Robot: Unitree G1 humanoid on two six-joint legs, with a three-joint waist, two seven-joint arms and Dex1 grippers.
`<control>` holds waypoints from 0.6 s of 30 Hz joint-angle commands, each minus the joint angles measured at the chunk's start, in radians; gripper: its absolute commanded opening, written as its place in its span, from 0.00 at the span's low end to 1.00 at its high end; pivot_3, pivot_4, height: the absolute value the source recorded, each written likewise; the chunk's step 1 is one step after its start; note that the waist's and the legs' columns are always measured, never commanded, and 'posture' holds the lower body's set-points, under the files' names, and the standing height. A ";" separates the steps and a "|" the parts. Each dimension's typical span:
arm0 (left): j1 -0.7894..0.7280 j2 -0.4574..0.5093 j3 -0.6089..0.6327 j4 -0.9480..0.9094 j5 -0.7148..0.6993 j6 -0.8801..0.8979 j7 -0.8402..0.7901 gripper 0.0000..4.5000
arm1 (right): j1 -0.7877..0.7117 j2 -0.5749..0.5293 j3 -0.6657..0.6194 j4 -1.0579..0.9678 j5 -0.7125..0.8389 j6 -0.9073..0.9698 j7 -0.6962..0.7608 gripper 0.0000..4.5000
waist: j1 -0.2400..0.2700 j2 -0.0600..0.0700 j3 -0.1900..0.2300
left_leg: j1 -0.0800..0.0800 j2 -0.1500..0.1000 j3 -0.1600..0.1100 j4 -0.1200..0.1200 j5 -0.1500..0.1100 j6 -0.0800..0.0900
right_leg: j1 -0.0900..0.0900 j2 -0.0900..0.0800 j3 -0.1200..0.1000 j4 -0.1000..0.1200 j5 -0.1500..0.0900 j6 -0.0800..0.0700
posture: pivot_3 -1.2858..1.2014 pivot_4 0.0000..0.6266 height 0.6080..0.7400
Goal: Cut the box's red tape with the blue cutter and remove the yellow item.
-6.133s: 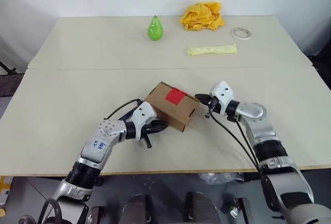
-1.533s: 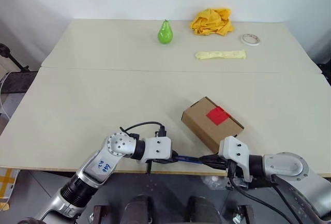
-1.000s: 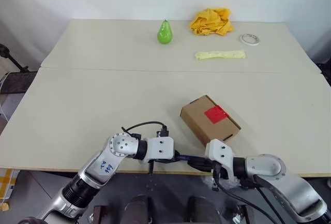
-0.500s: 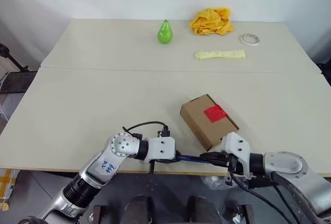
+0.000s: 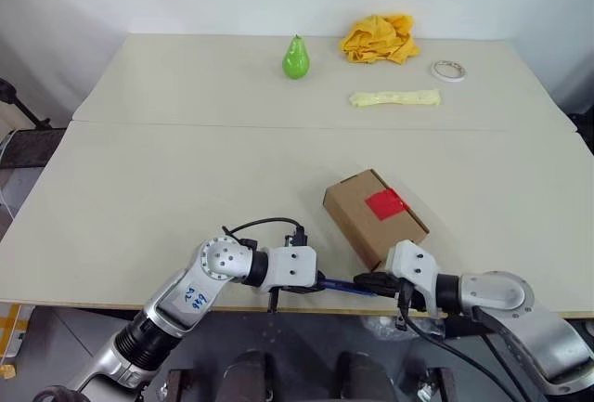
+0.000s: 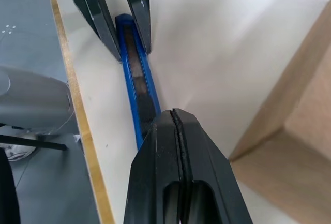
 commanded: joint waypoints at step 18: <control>0.021 0.007 -0.032 -0.022 0.018 0.031 0.007 0.10 | 0.118 -0.077 -0.095 -0.027 0.026 -0.044 0.081 0.00 | 0.001 0.000 0.000 | 0.000 0.000 0.000 0.000 0.000 0.001 | 0.001 0.000 0.000 0.001 0.000 0.000 | 0.52 0.24 1.00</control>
